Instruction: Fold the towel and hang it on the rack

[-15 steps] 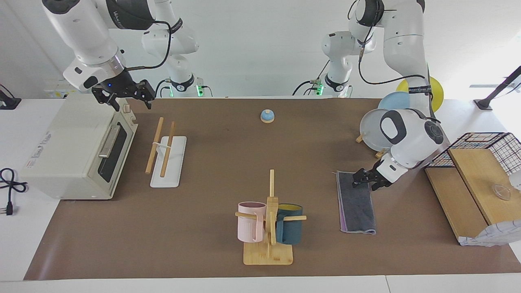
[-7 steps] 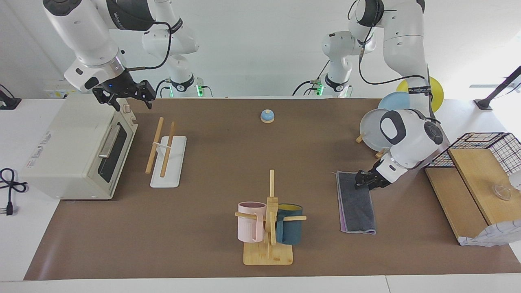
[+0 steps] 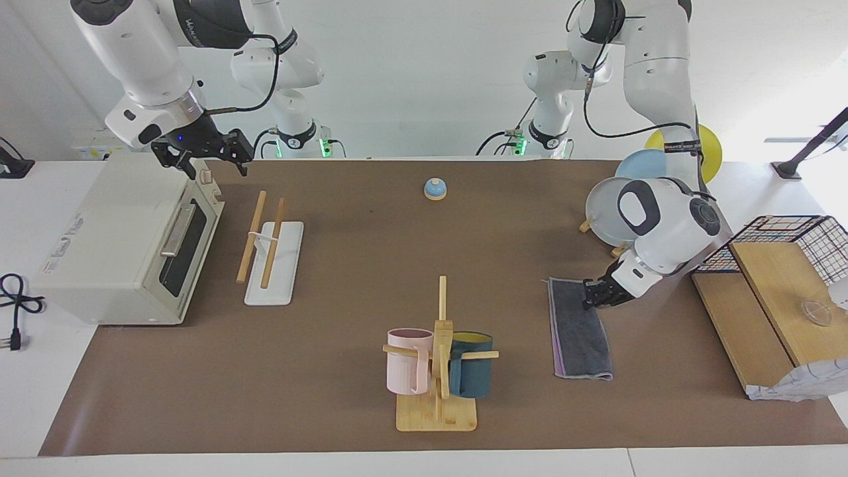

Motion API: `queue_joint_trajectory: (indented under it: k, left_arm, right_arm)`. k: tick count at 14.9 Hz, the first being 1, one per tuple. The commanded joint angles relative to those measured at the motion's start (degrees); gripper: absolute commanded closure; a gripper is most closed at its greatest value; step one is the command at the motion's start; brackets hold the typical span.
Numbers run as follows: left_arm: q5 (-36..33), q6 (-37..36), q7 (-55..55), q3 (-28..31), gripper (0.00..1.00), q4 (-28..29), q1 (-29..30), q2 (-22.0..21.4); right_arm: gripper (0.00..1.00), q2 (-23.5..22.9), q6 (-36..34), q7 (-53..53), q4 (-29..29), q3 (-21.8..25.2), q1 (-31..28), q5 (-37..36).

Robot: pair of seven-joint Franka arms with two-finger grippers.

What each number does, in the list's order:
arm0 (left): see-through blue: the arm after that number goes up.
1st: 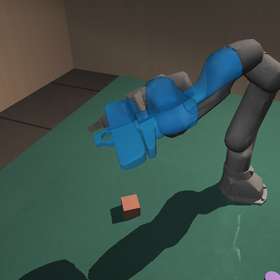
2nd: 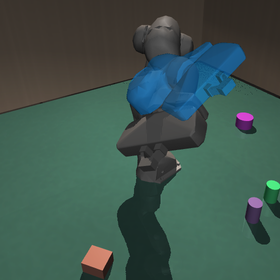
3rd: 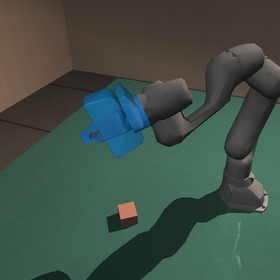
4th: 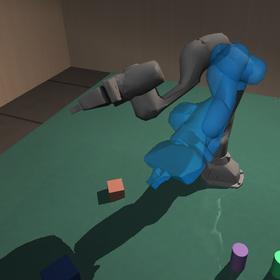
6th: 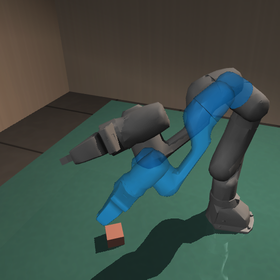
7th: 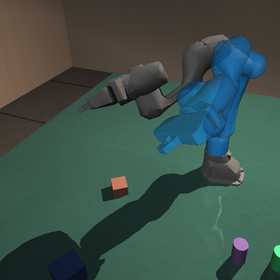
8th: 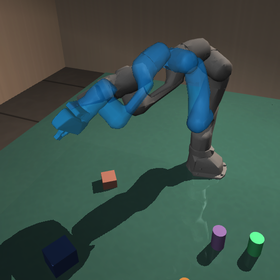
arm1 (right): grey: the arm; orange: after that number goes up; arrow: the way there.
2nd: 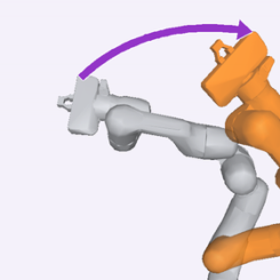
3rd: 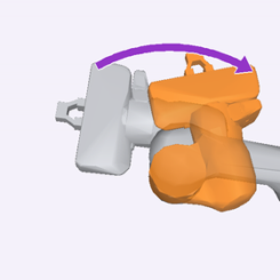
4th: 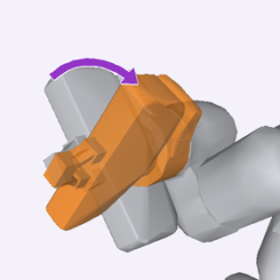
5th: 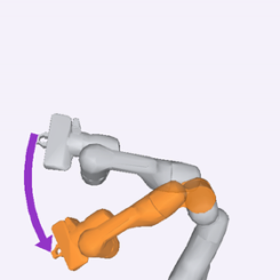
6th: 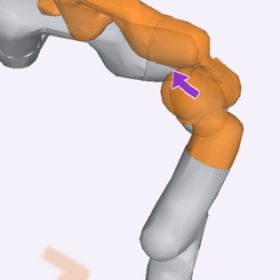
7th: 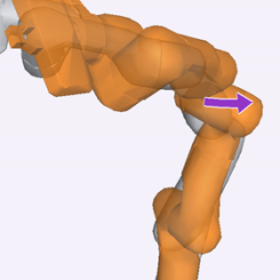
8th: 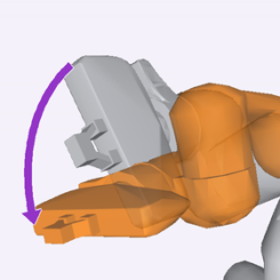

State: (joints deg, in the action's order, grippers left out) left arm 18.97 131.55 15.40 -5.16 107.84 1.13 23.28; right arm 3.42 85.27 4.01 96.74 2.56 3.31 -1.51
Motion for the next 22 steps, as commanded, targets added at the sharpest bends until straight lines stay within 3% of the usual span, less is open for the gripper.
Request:
queue_joint_trajectory:
  k: [1,5,8,14,18,22]
  left_arm:
    - [0.9,-3.0,-4.5,0.1,1.00,-3.1,0.3,0.2]
    - [0.3,-13.6,-19.1,-0.2,1.00,-12.1,-0.3,-1.0]
    - [0.3,-19.6,-33.6,-0.4,1.00,-15.4,-2.3,-3.8]
    - [1.0,-23.4,-73.9,-1.7,1.00,-16.7,-9.1,-12.3]
    - [4.4,-22.7,-99.4,-2.5,1.00,-16.1,-14.6,-16.6]
    - [9.3,-21.0,-114.4,-2.8,1.00,-14.2,-18.8,-18.7]
  right_arm:
    - [0.00,1.7,-0.1,1.4,2.0,-0.2,-0.8,0.5]
    - [0.00,1.7,-0.1,1.4,2.0,-0.2,-0.8,0.5]
    - [0.00,1.7,-0.2,1.5,2.0,-0.2,-0.8,0.5]
    - [0.00,1.8,0.7,0.7,2.3,0.0,-0.8,1.2]
    - [0.00,2.3,2.4,-8.8,4.1,0.2,-2.2,9.9]
    - [0.00,3.1,5.7,-25.0,6.3,-0.1,-0.8,21.6]
